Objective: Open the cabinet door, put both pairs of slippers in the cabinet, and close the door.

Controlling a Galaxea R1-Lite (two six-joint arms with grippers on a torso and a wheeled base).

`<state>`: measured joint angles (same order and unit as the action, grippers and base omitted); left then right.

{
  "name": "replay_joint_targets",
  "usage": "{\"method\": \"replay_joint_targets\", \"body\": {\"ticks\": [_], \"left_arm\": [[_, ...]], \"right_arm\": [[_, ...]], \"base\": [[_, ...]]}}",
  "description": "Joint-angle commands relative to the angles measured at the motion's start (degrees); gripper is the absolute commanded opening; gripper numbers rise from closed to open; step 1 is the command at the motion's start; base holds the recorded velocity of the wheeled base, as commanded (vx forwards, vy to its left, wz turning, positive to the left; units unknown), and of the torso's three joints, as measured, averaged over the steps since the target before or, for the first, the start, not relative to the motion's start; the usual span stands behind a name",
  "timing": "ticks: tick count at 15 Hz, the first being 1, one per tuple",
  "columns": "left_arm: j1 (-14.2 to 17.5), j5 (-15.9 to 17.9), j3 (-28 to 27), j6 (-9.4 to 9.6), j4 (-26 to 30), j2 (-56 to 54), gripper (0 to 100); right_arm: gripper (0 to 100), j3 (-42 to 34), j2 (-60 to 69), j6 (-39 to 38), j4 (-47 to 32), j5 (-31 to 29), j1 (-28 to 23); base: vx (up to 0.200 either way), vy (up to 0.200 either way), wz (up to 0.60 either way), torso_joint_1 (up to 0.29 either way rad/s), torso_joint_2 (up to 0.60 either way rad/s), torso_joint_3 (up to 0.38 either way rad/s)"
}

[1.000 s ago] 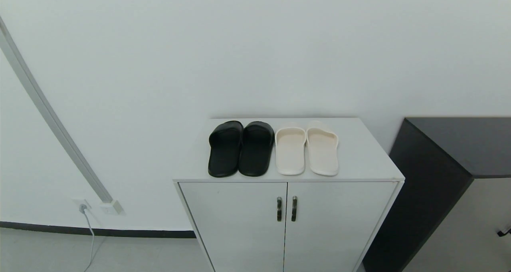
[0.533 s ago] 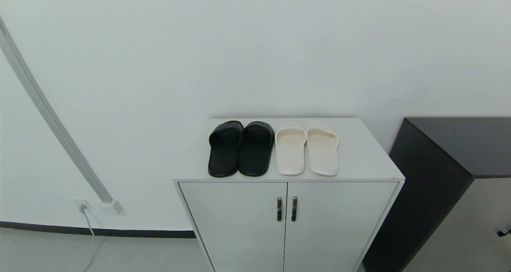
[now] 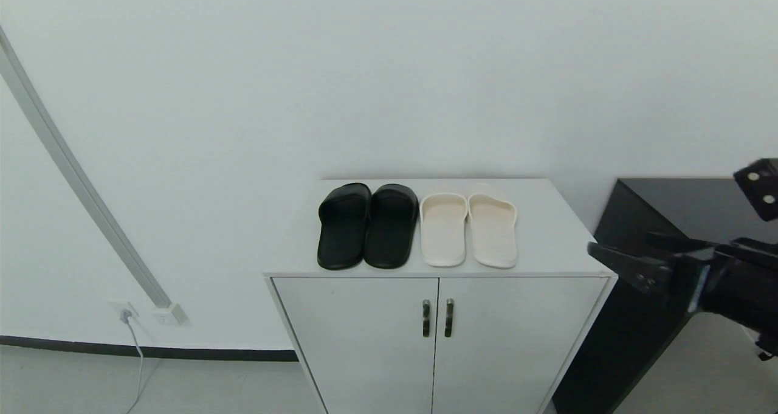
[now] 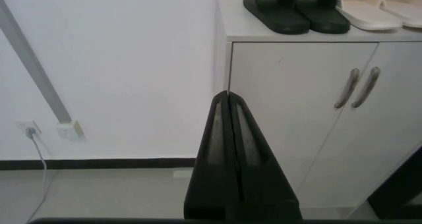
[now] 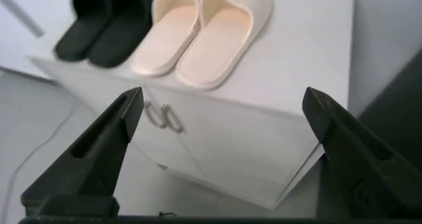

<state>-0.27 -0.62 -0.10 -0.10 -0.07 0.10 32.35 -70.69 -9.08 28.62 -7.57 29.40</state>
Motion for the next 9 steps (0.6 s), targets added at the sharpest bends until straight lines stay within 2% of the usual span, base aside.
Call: {"method": "replay_joint_targets", "body": {"ticks": [1,5,9], "left_arm": [[0.1,0.0,0.0,-0.08,0.0,0.0,0],[0.1,0.0,0.0,-0.08,0.0,0.0,0],[0.1,0.0,0.0,-0.08,0.0,0.0,0]], "right_arm": [[100,8.3,-11.6,-0.5,0.2,-6.0,5.4],[100,19.3,-24.2,-0.5,0.3,-15.8,12.4],[100,30.7,-35.7,-2.4,0.3,-20.8,13.2]], "base": [[0.000,0.000,0.00,0.000,0.00,0.000],[0.000,0.000,0.00,0.000,0.00,0.000],[0.000,0.000,0.00,0.000,0.00,0.000]]}}
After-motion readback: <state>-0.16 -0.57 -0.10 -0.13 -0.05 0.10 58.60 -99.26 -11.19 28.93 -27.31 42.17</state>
